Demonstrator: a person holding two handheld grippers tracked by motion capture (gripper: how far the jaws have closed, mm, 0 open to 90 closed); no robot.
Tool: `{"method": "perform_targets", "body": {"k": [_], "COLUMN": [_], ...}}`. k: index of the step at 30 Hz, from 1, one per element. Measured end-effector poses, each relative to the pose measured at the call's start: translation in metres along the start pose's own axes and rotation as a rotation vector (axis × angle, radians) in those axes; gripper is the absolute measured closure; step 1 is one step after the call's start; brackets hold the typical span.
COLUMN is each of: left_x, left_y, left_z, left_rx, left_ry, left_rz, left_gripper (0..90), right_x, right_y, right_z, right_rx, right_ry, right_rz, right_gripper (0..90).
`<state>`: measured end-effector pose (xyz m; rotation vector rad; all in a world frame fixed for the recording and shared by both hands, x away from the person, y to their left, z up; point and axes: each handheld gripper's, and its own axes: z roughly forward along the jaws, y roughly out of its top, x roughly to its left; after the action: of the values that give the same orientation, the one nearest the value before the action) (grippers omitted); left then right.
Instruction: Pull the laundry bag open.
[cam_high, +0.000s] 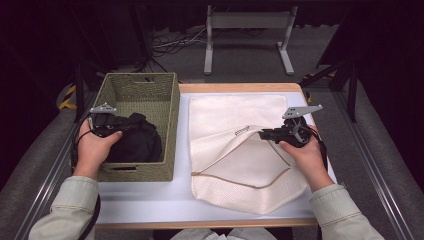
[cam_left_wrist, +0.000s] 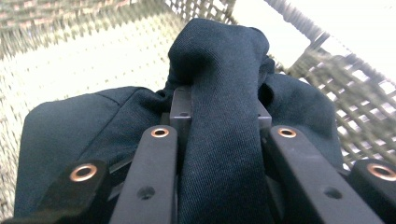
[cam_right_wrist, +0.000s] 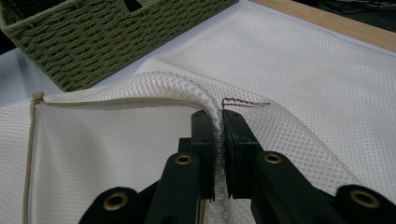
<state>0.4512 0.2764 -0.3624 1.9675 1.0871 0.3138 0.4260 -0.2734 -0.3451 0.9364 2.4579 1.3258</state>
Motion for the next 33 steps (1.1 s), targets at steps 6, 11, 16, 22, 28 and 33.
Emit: {"method": "perform_targets", "body": {"k": [6, 11, 16, 22, 28, 33], "left_x": [-0.008, -0.015, -0.023, -0.032, -0.039, -0.045], "left_y": [0.012, 0.023, 0.038, 0.047, 0.054, 0.057], "left_z": [-0.014, -0.026, -0.04, -0.054, -0.066, -0.075], "left_rx": [-0.052, -0.099, -0.139, -0.166, -0.195, -0.202], "left_ry": [0.002, -0.016, -0.019, -0.054, -0.054, -0.051], "left_rz": [0.021, 0.026, 0.049, 0.064, 0.084, 0.097], "left_gripper": [73.5, 73.5, 73.5, 73.4, 73.4, 73.4], "right_x": [-0.001, -0.001, -0.001, -0.002, 0.0, -0.001], "right_y": [0.0, 0.0, 0.0, 0.0, 0.001, 0.001], "right_z": [0.0, 0.0, 0.0, 0.0, 0.0, 0.001], "right_rx": [-0.004, -0.005, -0.008, -0.007, -0.009, -0.008], "right_ry": [0.002, 0.003, 0.002, 0.001, 0.001, 0.001], "right_rz": [0.0, -0.002, 0.001, 0.0, -0.001, -0.001], "right_gripper": [83.4, 83.5, 83.5, 83.6, 83.7, 83.7]}}
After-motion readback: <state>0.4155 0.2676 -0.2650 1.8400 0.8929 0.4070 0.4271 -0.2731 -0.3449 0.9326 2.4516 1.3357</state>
